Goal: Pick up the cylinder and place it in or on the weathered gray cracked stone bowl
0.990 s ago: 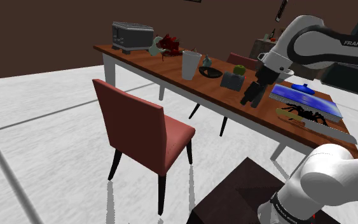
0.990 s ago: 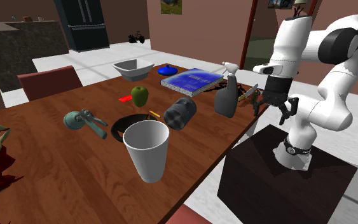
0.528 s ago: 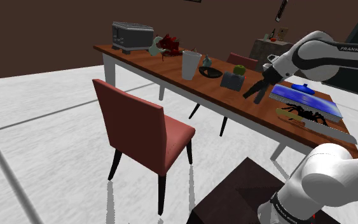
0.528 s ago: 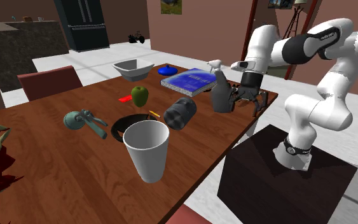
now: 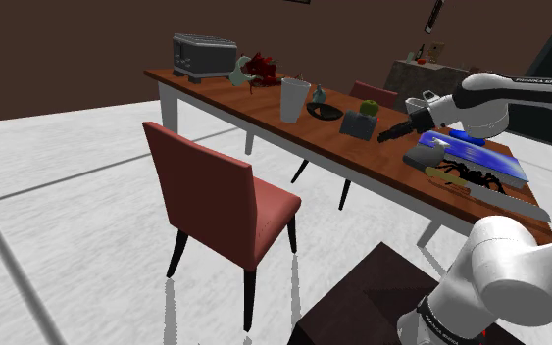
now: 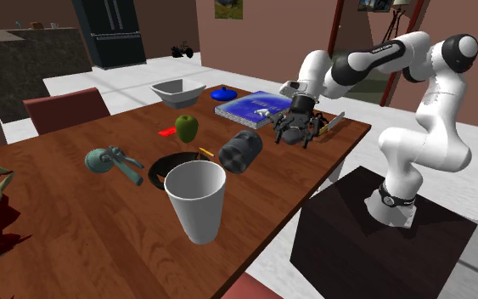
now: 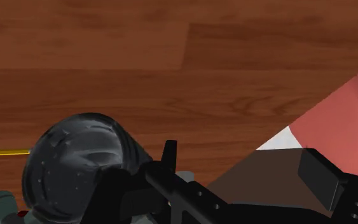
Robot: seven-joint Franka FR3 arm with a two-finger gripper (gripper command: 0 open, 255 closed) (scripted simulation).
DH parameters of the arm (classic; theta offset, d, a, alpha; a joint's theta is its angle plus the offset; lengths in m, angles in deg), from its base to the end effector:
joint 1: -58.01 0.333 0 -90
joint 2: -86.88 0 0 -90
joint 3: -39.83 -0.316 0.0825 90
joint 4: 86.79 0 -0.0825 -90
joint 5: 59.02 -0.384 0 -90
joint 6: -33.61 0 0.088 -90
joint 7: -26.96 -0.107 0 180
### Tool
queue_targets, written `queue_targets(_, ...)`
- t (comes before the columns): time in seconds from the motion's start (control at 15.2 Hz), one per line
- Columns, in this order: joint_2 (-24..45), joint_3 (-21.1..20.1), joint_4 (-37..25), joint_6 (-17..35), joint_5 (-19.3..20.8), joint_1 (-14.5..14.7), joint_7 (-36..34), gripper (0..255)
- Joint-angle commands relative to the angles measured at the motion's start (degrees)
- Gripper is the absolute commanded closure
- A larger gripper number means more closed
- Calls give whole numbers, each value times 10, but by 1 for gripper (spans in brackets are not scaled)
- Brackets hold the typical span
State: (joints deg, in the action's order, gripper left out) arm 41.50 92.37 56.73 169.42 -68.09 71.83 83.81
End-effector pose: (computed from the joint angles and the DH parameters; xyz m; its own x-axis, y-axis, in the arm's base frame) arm 0.3153 -0.2892 0.4857 0.6908 0.1226 0.7126 0.3207 -0.9352 -0.1500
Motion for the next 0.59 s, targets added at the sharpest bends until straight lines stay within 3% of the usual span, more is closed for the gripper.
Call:
queue_targets(0.0,-1,74,-35,12,-23,59,64,0)
queue_targets(0.33,-50,232,-130,21,-58,213,185,0)
queue_targets(0.53,-48,242,-126,43,-61,235,186,0)
